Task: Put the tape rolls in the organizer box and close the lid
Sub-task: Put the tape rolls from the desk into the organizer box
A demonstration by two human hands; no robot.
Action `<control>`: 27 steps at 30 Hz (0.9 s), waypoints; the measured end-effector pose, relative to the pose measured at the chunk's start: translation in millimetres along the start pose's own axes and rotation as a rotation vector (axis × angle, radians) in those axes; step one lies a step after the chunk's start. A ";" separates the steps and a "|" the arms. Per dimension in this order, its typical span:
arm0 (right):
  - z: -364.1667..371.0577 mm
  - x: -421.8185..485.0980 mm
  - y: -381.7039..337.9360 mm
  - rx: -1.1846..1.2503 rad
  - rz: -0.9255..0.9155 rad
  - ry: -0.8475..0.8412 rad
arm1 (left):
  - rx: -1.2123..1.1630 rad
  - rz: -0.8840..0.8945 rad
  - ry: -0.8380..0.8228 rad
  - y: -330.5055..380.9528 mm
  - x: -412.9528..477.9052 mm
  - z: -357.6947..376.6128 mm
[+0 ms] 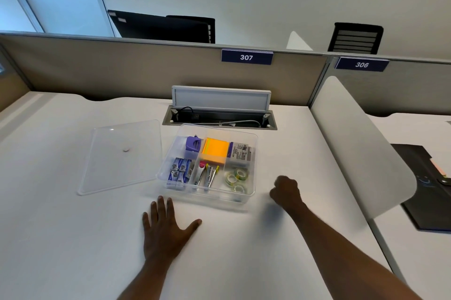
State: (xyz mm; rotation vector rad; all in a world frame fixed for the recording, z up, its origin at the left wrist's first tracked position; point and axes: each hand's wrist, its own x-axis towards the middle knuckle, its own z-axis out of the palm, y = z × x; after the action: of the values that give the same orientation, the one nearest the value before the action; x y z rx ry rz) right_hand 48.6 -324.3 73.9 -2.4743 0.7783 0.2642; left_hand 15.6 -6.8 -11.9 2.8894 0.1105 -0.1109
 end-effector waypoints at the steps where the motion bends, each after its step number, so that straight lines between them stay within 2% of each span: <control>1: -1.3 1.2 -10.6 0.021 -0.090 0.026 | 0.003 0.001 0.000 -0.1 -0.1 0.3; 4: -0.4 -1.2 -43.5 0.045 -0.370 0.091 | 0.005 0.005 0.002 -0.5 -0.2 1.4; 10: 13.4 -8.2 -78.5 0.014 -0.567 -0.060 | 0.016 0.001 0.007 -0.5 -0.3 1.8; 19: 37.7 -1.2 -80.3 -0.137 -0.561 -0.181 | 0.002 0.001 0.013 -1.0 0.4 2.1; 27: 28.9 12.2 -76.5 -0.044 -0.480 0.107 | 0.003 -0.002 0.014 -2.5 1.9 6.1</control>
State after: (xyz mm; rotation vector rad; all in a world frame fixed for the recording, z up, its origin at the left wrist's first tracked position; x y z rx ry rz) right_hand 102.0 -261.3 78.2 -2.6407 0.2006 -0.0285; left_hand 16.9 -5.8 -18.6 2.8932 0.1165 -0.0908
